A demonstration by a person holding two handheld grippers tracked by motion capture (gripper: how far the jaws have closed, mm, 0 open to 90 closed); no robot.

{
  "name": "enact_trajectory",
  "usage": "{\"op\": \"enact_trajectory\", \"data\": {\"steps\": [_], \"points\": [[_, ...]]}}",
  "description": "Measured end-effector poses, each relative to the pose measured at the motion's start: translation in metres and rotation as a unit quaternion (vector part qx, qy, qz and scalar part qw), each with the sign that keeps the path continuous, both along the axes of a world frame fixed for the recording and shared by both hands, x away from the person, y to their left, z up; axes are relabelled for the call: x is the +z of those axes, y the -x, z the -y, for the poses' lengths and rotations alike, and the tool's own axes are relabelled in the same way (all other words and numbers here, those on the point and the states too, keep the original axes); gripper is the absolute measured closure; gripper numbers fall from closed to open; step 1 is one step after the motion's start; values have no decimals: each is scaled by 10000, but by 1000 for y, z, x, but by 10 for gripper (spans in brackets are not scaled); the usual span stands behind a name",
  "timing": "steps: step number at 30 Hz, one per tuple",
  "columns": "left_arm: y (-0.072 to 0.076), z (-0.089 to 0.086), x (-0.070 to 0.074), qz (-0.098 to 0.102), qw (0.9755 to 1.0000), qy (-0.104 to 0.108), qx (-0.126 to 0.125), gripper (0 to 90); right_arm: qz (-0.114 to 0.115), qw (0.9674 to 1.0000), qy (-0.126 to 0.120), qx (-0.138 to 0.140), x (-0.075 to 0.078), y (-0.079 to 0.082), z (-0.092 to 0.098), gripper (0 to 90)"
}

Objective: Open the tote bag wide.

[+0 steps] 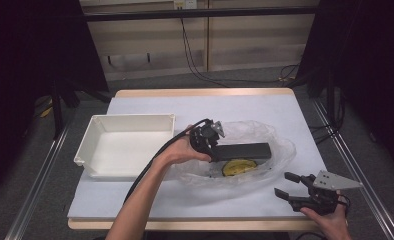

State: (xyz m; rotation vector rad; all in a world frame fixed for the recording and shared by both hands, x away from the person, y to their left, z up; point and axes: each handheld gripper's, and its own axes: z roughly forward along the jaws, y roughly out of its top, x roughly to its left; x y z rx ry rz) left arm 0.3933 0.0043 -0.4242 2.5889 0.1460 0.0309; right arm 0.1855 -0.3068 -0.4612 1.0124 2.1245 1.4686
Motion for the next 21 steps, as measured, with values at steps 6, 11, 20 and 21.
{"op": "enact_trajectory", "data": {"steps": [6,11,20,21], "points": [[-2,2,-3,27,9999,-137,-96,374,-9,10000,-11,12,0,0,0,316],[-3,6,-8,-18,9994,-303,-180,373,-13,10000,2,15,-1,-1,0,314],[-2,15,-9,-34,9981,-522,-339,413,-34,10000,9,26,-1,-1,0,309],[-2,14,-9,-32,9980,-528,-342,418,-18,10000,8,18,-1,-1,0,309]]}}
